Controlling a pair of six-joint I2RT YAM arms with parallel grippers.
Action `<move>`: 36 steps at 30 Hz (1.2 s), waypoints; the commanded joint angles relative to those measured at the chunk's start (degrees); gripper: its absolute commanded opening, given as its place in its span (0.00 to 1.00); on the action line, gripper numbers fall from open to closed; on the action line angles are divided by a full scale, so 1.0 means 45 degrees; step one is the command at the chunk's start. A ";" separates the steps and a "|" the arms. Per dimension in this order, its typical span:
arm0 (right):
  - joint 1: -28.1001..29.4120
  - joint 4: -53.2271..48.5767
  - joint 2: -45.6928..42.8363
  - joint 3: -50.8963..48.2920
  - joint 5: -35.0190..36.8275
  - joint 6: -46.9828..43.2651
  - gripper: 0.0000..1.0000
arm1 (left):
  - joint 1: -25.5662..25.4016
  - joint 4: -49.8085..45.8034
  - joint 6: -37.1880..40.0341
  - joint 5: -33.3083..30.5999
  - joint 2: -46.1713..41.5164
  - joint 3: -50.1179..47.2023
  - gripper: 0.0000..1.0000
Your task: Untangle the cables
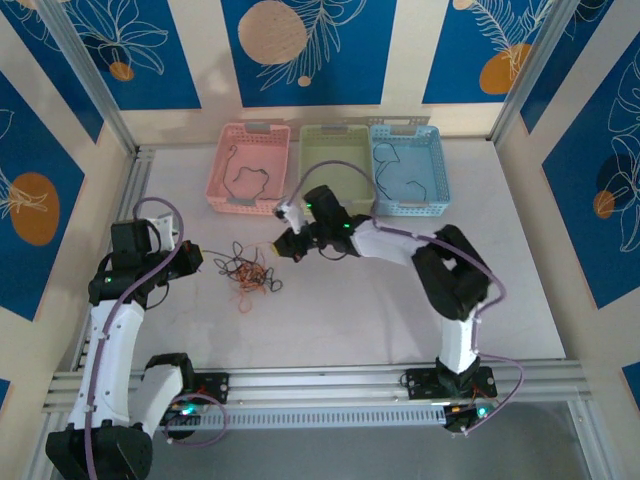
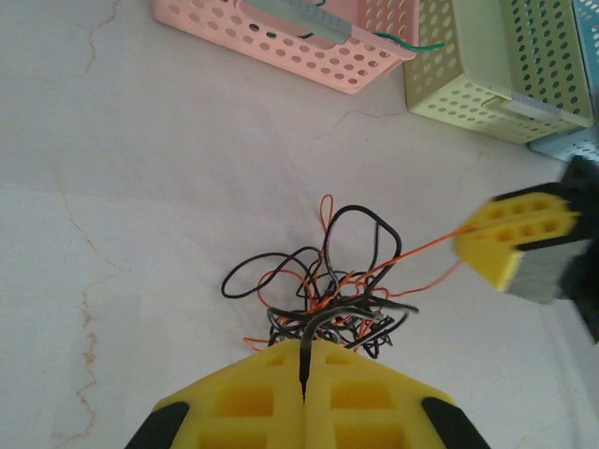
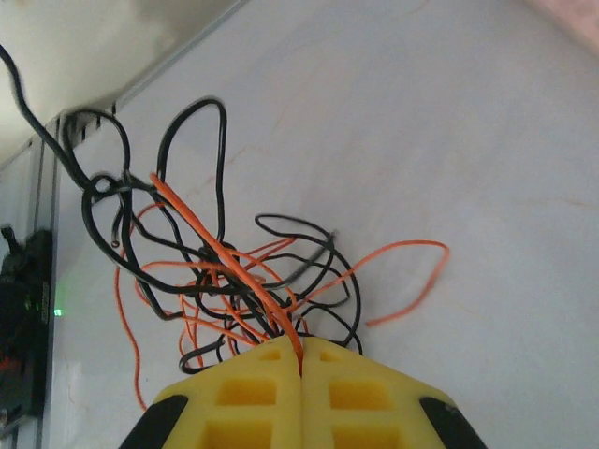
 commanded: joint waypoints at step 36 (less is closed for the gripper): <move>-0.8902 -0.0436 -1.0041 -0.8297 0.2573 0.4988 0.00 | -0.0153 0.0285 -0.0098 0.0750 0.0121 -0.0117 0.00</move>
